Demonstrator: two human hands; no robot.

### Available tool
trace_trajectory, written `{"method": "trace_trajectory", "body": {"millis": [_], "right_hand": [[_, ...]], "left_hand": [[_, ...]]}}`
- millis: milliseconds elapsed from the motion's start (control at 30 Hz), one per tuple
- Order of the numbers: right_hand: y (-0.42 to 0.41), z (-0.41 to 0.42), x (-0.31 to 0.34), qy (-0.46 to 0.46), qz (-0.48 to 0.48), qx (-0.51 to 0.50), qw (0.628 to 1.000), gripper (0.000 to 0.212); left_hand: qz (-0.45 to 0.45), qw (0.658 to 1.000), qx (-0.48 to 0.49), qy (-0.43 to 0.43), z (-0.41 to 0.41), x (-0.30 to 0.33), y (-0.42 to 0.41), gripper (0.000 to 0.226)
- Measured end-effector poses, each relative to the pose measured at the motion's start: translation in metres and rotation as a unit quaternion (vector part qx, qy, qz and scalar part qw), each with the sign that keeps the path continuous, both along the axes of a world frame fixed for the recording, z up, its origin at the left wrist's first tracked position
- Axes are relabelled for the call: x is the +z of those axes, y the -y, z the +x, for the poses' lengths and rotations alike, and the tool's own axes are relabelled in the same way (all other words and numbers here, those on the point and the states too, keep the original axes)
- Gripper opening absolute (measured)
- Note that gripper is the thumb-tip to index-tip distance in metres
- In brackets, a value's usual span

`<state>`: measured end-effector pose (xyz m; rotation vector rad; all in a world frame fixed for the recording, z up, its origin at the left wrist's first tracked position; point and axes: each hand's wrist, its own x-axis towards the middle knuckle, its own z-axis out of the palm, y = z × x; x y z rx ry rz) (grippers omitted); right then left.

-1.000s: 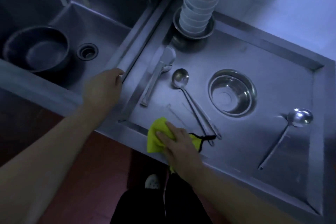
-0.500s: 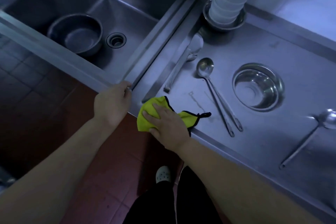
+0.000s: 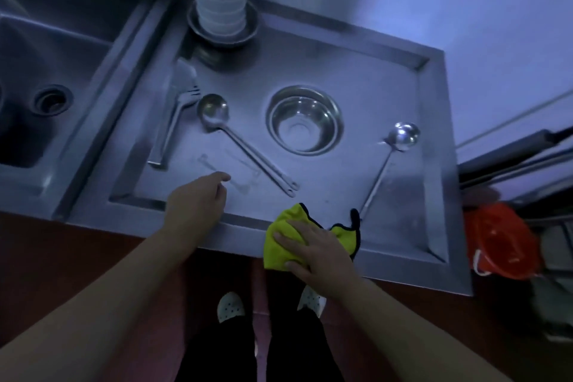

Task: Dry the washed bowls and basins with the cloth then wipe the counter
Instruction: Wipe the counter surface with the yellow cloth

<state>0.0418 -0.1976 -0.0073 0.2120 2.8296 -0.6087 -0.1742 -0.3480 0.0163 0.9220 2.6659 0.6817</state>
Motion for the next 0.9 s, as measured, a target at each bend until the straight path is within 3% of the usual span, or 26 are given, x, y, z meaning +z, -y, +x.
{"method": "trace_trajectory", "body": {"millis": [233, 533, 767, 900], "right_hand": [[-0.062, 0.078, 0.0, 0.002, -0.005, -0.103, 0.995, 0.05], [-0.126, 0.136, 0.007, -0.011, -0.036, -0.109, 0.993, 0.048], [-0.167, 0.144, 0.002, -0.066, -0.066, -0.039, 0.995, 0.044], [-0.191, 0.142, -0.004, -0.043, -0.098, -0.005, 0.994, 0.042]], "left_hand": [[0.039, 0.994, -0.099, -0.001, 0.059, -0.003, -0.09, 0.026], [-0.058, 0.972, -0.219, 0.058, 0.141, -0.028, -0.212, 0.028], [-0.085, 0.979, -0.161, 0.092, 0.187, -0.045, -0.301, 0.032], [-0.109, 0.981, -0.129, 0.092, 0.191, -0.052, -0.327, 0.029]]}}
